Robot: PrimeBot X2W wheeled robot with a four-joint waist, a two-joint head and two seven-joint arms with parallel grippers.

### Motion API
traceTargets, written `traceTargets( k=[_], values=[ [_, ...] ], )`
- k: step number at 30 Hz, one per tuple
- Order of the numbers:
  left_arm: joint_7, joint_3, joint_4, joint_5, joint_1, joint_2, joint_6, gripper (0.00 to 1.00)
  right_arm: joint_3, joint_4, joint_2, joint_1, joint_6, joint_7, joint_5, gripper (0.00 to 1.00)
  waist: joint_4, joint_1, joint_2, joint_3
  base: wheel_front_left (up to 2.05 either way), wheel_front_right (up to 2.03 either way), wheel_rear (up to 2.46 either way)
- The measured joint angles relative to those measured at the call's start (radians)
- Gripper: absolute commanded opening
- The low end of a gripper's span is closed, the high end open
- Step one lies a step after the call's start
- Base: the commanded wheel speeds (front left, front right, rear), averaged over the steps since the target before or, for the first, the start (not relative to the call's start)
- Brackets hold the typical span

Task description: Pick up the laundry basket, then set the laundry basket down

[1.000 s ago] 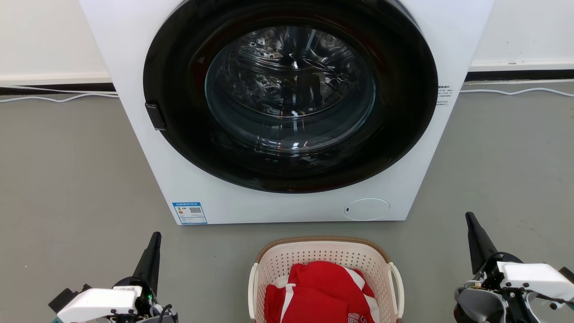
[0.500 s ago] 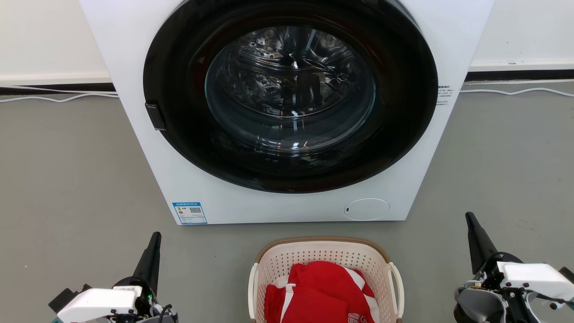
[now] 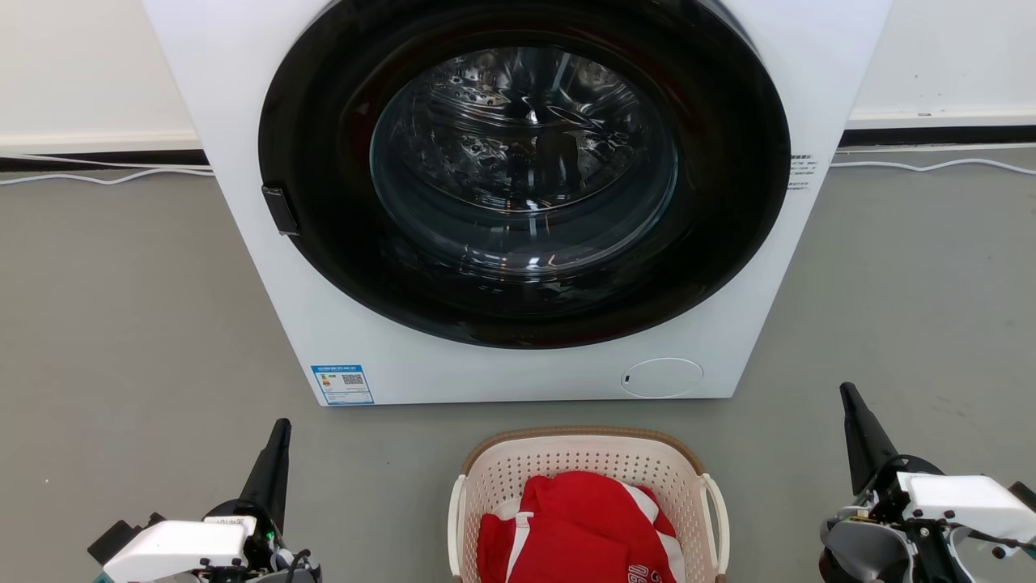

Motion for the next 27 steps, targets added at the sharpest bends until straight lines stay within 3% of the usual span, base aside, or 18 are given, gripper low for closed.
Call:
traceTargets(
  k=[27],
  values=[
    [0.000,0.000,0.000,0.000,0.000,0.000,0.000,0.00,0.000,0.000,0.000,0.000,0.000,0.000,0.000,0.00,0.000,0.0000,0.0000,0.000,0.00,0.00,0.00]
  ],
)
